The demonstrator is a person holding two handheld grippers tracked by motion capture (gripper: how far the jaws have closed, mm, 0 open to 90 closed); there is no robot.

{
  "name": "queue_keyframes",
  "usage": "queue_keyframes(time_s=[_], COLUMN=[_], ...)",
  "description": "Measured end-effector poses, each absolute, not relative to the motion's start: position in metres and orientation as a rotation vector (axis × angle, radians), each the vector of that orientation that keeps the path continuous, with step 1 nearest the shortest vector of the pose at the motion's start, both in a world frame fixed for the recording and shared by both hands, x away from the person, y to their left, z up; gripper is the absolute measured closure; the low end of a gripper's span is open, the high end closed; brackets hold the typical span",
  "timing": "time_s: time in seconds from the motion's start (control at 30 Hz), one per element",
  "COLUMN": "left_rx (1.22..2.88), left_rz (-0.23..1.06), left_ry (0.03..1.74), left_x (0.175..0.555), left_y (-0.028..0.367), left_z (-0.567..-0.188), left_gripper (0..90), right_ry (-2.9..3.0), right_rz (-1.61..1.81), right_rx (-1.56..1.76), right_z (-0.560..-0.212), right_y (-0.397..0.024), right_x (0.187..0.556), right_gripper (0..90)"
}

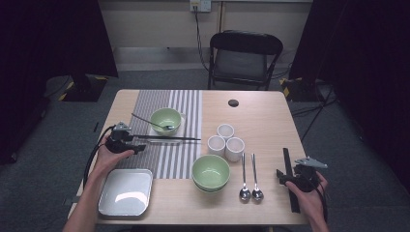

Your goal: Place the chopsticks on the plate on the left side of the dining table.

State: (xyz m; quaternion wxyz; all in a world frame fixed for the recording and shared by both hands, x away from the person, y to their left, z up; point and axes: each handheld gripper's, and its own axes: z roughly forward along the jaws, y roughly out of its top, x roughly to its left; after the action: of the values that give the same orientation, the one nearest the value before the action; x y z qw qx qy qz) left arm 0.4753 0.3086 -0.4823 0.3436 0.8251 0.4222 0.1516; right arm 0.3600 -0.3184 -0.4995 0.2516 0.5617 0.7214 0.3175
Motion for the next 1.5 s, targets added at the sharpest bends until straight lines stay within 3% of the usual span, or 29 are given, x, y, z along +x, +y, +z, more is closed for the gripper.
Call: queue_keyframes(time_s=[0.67,1.5], left_rx=[2.115,2.117], left_rz=[0.436,0.391], left_ry=[1.098,1.084], left_x=[0.4784,0.4768], left_y=[0.3113,0.3095], left_z=[-0.4824,-0.4825], left_gripper=[24.6,24.8], right_ry=[1.962,1.962], right_rz=[0.862,0.863], right_rx=[1.529,1.528], right_z=[-0.4994,-0.4994], right_y=[-0.3184,-0.3184], right_x=[0.3600,0.3600], right_gripper=[15.4,15.4])
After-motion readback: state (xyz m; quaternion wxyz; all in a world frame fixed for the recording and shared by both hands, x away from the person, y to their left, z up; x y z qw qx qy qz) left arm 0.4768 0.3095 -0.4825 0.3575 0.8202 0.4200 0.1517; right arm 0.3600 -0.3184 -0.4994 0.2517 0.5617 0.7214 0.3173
